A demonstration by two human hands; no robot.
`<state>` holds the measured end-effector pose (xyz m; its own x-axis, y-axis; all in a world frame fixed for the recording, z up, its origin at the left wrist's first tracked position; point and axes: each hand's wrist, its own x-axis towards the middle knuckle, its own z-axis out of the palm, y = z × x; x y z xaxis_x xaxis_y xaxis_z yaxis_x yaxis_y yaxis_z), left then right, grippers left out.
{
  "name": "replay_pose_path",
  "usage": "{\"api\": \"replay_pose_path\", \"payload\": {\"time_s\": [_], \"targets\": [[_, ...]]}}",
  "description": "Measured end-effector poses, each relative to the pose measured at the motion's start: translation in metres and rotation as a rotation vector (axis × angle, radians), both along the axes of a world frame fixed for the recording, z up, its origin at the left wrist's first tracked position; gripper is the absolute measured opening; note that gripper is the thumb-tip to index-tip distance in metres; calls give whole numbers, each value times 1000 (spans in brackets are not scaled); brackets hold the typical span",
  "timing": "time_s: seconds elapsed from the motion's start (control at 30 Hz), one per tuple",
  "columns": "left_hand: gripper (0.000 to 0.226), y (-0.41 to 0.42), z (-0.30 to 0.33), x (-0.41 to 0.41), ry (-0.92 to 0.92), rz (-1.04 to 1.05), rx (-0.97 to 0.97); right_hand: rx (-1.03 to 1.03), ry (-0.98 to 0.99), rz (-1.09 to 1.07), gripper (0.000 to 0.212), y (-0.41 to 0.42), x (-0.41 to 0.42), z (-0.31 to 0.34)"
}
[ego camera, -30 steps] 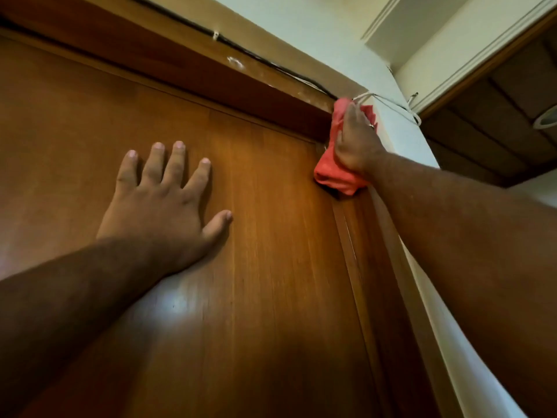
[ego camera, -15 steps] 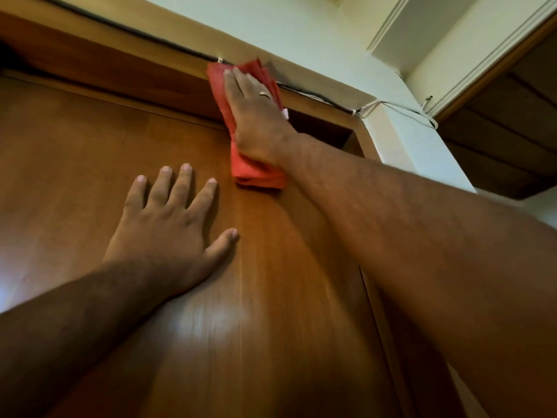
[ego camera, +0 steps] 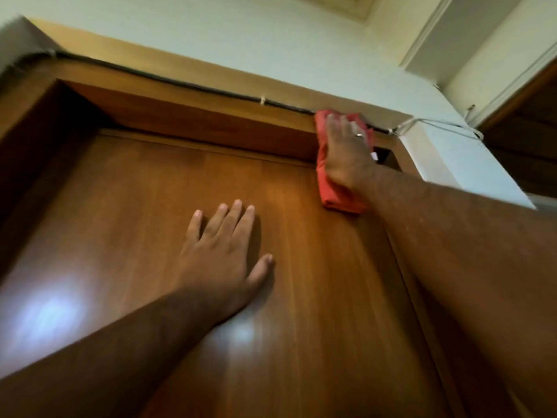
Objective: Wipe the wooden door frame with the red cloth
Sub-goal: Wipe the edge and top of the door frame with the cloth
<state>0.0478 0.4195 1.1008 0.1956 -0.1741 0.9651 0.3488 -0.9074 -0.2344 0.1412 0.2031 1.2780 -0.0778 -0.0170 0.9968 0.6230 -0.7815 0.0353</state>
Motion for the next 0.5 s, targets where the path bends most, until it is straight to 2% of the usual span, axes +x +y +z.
{"api": "replay_pose_path", "payload": {"time_s": [0.07,0.17,0.27,0.37,0.5], "targets": [[96,26,-4,-23,-40,67,-14,-115,-99,79,82,44,-32,-2],[100,77,-14,-67,-177,173,-144,-281,-197,136,77,118,-84,-4],[96,111,-28,-90,-150,174,-233,-404,-248,63,77,182,-125,-9],[91,122,-35,-92,-152,98,-232,-385,-278,11,82,211,-141,-10],[91,124,-35,-92,-188,89,-194,-295,-395,-29,79,185,-112,-12]]}}
